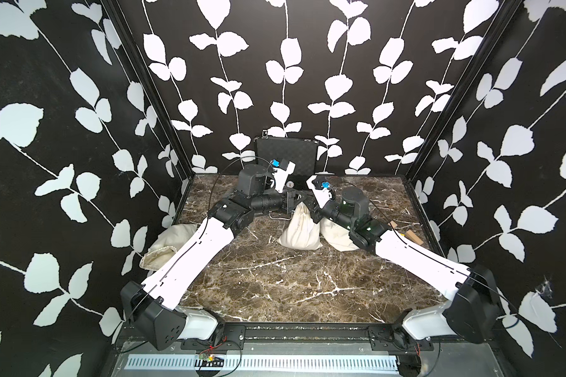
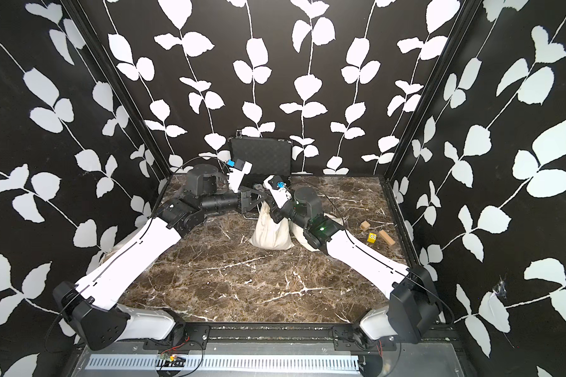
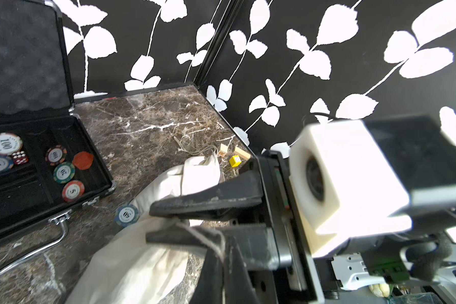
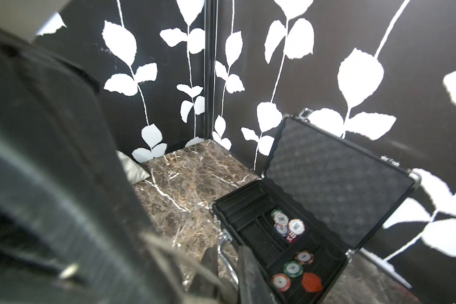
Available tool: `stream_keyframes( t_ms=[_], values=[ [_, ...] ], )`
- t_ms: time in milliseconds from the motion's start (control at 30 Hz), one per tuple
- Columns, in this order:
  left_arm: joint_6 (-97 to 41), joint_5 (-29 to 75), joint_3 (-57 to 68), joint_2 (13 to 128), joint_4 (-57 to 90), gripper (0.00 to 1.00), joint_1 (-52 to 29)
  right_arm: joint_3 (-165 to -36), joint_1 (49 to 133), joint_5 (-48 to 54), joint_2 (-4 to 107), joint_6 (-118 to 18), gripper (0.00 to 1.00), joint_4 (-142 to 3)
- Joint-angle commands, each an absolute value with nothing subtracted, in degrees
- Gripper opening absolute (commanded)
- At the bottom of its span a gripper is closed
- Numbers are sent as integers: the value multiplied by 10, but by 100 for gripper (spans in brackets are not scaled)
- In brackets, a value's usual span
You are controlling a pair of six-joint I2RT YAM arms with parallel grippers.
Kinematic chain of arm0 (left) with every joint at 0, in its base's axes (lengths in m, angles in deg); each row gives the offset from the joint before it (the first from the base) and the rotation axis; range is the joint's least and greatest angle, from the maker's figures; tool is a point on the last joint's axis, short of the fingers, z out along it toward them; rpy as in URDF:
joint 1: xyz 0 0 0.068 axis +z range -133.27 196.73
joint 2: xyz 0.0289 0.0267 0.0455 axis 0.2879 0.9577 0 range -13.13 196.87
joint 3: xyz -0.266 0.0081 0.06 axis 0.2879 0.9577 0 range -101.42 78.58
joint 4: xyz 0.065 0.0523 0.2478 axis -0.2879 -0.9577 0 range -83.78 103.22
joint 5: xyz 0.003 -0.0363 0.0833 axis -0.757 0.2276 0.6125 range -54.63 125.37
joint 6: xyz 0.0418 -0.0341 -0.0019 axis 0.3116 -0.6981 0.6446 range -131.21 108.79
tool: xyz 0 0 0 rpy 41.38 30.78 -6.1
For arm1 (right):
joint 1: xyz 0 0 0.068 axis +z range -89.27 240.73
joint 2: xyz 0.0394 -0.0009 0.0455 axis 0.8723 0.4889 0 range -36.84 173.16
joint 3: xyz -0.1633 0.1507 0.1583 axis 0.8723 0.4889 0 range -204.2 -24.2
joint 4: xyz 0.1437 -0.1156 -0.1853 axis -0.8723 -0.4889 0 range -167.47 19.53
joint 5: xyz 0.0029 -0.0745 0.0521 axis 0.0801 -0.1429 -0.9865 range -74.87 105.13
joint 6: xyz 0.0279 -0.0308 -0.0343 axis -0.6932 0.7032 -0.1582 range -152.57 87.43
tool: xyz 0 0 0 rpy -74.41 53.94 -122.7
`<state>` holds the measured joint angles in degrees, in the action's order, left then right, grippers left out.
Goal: Close the soil bag
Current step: Frap the soil bag at the center of the board.
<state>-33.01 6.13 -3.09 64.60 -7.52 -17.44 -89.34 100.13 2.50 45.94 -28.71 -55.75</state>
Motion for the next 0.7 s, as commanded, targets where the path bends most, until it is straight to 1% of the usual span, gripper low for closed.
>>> stream_keyframes(
  t_ms=[0, 67, 133, 233, 333, 467, 667],
  values=[
    [-316, 29, -80, 604, -39, 0, -168, -889, 973, 62, 501, -268, 5, -656],
    [-320, 28, -87, 591, -35, 0, -158, -870, 961, 96, 519, -269, 5, -694],
    [-325, 28, -93, 577, -31, 0, -146, -858, 949, 155, 535, -271, 5, -733],
    [-330, 28, -107, 562, -29, 0, -126, -854, 924, 206, 567, -276, 5, -813],
    [-337, 25, -122, 551, -23, 0, -113, -856, 911, 265, 585, -268, 9, -865],
    [-343, 19, -139, 540, -20, 0, -113, -868, 905, 302, 602, -262, 12, -891],
    [-343, 20, -150, 524, -27, 0, -113, -899, 901, 316, 633, -266, 17, -903]
  ],
)
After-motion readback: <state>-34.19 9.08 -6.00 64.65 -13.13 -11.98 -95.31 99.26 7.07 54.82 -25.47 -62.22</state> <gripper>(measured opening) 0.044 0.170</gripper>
